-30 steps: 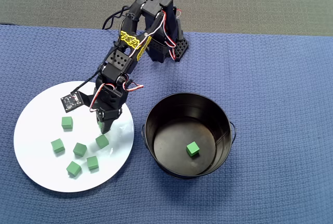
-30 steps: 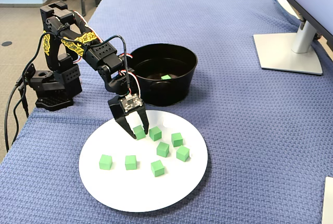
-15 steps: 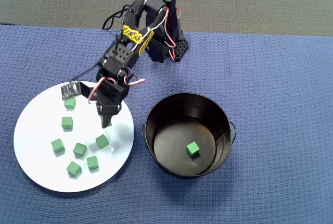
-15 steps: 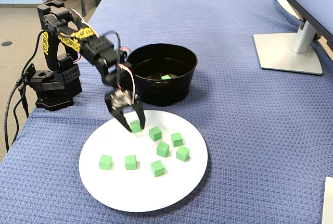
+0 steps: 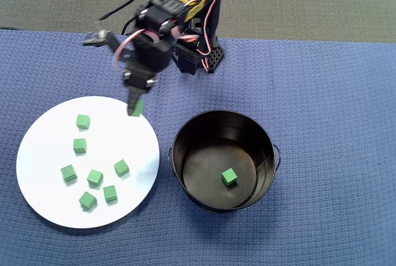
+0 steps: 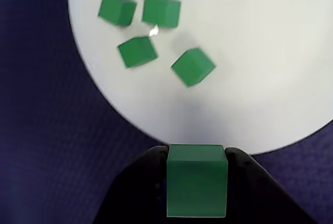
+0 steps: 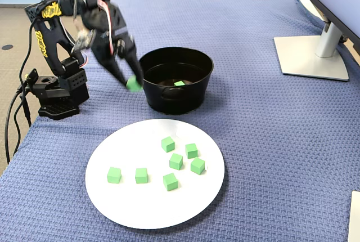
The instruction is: Pick up the green cubes from the white plate and place them in the black recipient
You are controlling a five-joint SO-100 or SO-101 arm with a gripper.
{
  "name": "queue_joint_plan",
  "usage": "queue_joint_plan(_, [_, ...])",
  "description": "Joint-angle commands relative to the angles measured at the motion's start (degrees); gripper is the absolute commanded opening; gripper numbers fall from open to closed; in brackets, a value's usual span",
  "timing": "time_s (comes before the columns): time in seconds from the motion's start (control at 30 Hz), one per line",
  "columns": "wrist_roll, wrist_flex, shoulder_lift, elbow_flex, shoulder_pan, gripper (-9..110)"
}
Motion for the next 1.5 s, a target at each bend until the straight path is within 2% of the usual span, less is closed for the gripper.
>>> queue_joint_plan(0.0, [8.5,-1.1,7.0,2.6,-10.9,0])
queue_joint_plan(0.13, [16.2,-4.7,7.6,5.5,-23.1,0])
queue_joint_plan(0.3, [22.9,-9.1,-2.2,3.3,-35.8,0])
queue_joint_plan(0.33, [23.2,-9.7,-5.2,1.8,-37.8,2])
queue_joint_plan(0.43, [22.8,-10.8,-11.3,-1.4,-42.0,26])
queue_joint_plan(0.5, [22.2,-10.8,-11.7,-2.3,-42.5,31])
queue_joint_plan(0.67, [11.0,-3.7,-8.4,-6.6,-36.5,30])
queue_joint_plan(0.8, [-1.7,1.9,-3.6,-7.2,-25.7,27])
queue_joint_plan(0.97, [-8.4,-7.1,-1.7,-0.4,-6.9,22])
queue_joint_plan(1.1, [-13.1,-13.9,-7.4,3.8,2.7,21])
queue_joint_plan(1.23, [-24.9,-16.9,-14.9,5.1,5.2,22])
queue_joint_plan(1.37, [-38.1,-32.5,-19.2,13.1,4.7,23])
queue_joint_plan(1.47, [-43.3,-33.6,-20.4,14.4,4.2,23])
